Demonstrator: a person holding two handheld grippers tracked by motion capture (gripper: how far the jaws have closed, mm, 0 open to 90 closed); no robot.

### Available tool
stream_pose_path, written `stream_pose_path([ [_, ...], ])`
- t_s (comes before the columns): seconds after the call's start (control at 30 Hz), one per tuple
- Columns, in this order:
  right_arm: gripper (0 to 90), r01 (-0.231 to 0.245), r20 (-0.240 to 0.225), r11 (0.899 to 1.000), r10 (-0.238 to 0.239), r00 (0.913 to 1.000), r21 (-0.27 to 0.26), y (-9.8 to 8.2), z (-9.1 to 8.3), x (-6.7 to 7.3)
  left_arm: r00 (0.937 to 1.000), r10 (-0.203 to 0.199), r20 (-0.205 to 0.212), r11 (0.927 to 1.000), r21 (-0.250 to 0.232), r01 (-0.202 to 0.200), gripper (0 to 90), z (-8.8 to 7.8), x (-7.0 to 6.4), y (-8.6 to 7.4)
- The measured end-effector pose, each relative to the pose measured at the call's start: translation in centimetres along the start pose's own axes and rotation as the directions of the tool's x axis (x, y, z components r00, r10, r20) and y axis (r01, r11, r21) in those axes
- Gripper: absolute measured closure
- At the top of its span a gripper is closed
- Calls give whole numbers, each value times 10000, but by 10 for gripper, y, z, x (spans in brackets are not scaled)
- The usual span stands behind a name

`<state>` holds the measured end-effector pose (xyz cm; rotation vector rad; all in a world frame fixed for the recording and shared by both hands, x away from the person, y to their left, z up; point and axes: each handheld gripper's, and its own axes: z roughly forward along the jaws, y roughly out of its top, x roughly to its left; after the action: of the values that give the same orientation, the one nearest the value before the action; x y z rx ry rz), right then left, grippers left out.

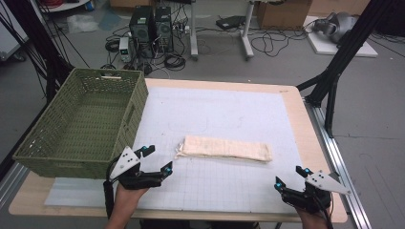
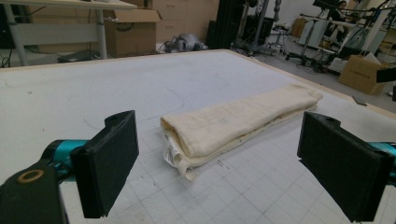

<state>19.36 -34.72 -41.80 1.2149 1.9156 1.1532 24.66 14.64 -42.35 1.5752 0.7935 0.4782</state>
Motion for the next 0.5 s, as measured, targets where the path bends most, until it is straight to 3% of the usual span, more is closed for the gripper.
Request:
stream_pose_path([
  [0.23,165,-2,-71,10000,2,10000,-22,-2,1,-4,9999,-130,-24,9999,35,130,130,6,1,-1],
  [0.5,164,-176,-218,9997,173,9996,-161,-4,-2,-6,10000,-7,-68,10000,67,8,130,9,-2,-1],
])
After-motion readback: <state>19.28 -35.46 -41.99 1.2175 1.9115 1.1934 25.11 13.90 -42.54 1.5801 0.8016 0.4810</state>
